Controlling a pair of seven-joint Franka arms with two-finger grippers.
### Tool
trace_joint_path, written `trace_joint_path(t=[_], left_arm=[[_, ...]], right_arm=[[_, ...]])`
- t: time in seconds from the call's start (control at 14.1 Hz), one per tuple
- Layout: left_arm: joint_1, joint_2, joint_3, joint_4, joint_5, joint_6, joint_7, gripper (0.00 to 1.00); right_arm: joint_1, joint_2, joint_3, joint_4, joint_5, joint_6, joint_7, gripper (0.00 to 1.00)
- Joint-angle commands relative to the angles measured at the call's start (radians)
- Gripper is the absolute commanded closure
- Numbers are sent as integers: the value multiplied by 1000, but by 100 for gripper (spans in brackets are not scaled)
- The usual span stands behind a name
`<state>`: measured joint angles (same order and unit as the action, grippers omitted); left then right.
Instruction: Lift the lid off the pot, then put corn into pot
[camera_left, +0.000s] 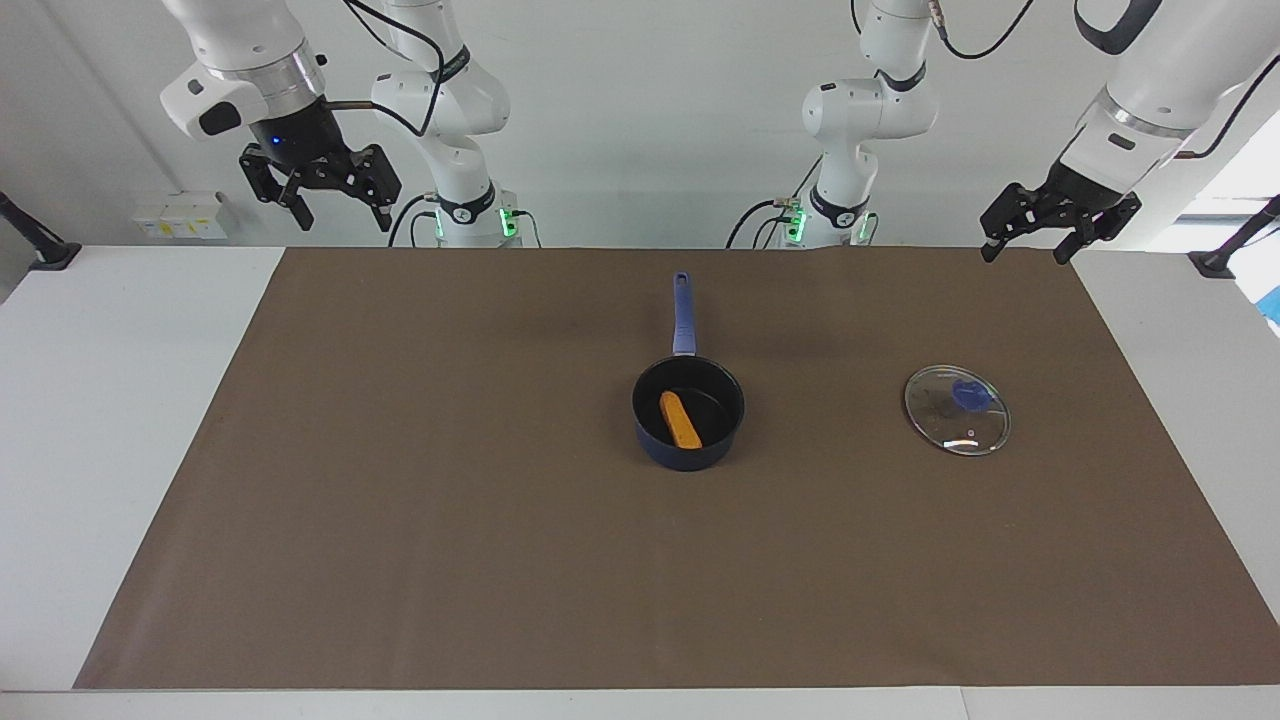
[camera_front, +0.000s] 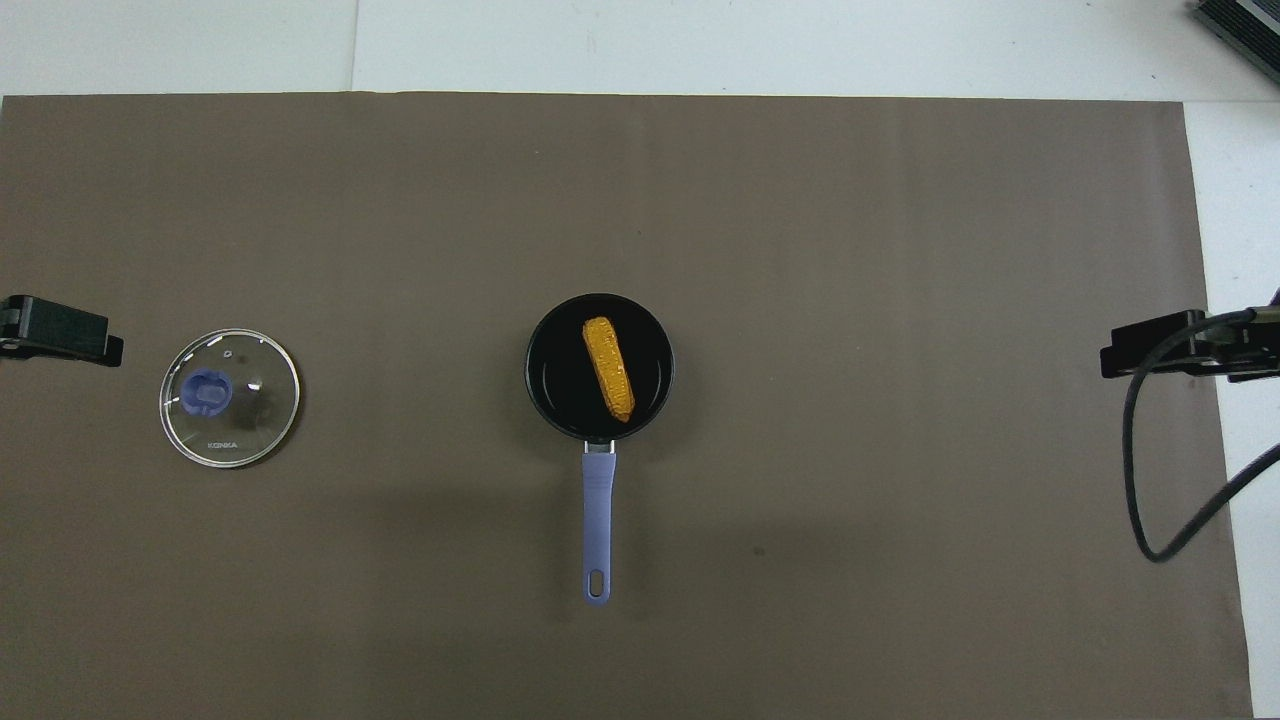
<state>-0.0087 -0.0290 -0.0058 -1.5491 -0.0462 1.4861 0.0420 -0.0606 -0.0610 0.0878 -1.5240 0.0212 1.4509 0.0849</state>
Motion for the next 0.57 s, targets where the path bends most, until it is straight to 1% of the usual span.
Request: trace_joint_path(t=[0.0, 0.21, 0.5], left_arm=[[0, -6, 4, 11, 0, -20, 7, 0], [0, -6, 4, 11, 0, -20, 7, 0], [0, -6, 4, 11, 0, -20, 7, 0]], right_arm=[[-11, -23, 3, -33, 19, 20, -20, 0], [-13, -28, 1, -42, 2, 22, -95, 0], [-13, -30, 1, -45, 2, 22, -93, 0]])
